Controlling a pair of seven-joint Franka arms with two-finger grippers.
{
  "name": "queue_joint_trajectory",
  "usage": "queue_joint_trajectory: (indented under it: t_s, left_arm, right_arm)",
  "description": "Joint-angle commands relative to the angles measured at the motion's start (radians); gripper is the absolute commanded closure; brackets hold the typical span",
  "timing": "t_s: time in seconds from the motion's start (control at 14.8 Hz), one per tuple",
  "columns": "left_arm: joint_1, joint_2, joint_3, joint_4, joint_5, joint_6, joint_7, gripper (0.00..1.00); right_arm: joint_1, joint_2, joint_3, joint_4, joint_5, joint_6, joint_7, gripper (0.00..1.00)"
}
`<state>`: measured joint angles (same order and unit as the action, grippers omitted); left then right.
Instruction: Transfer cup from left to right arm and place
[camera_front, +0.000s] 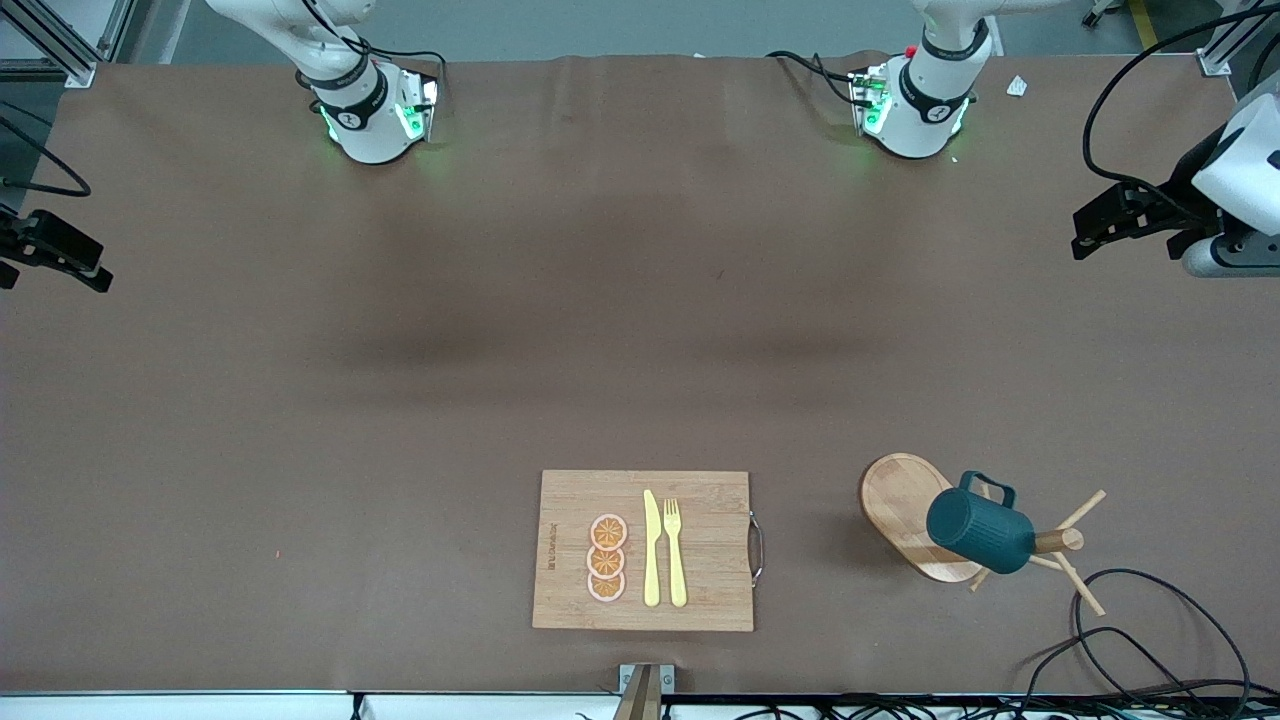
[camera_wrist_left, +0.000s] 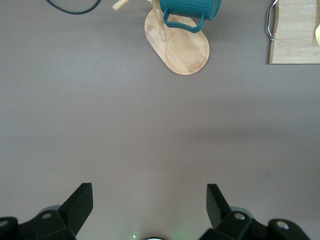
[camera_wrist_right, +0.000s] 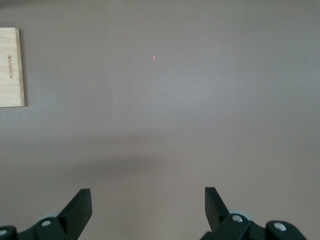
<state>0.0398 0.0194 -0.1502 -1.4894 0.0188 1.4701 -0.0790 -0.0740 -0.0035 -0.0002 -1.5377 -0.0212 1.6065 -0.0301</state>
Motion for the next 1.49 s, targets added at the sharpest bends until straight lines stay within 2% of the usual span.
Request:
queue_joint_trajectory:
  t_s: [0.0, 0.74, 1.02, 1.42]
  left_arm:
    - [0.003, 0.01, -0.002, 0.023, 0.003, -0.004, 0.019, 0.0]
    - [0.02, 0.017, -0.002, 0.023, 0.001, 0.001, 0.021, 0.0]
    - [0.031, 0.05, 0.0, 0.023, 0.004, 0.073, 0.039, 0.0]
    - [0.023, 0.163, -0.003, 0.024, 0.003, 0.217, 0.033, 0.0]
  right_arm:
    - [-0.03, -0.023, 0.017, -0.019, 0.018, -0.004, -0.02, 0.0]
    - [-0.03, -0.021, 0.017, -0.018, 0.018, 0.0, -0.036, 0.0]
    - [-0.029, -0.021, 0.017, -0.022, 0.018, 0.001, -0.036, 0.0]
    - [-0.027, -0.023, 0.019, -0.022, 0.018, -0.011, -0.033, 0.0]
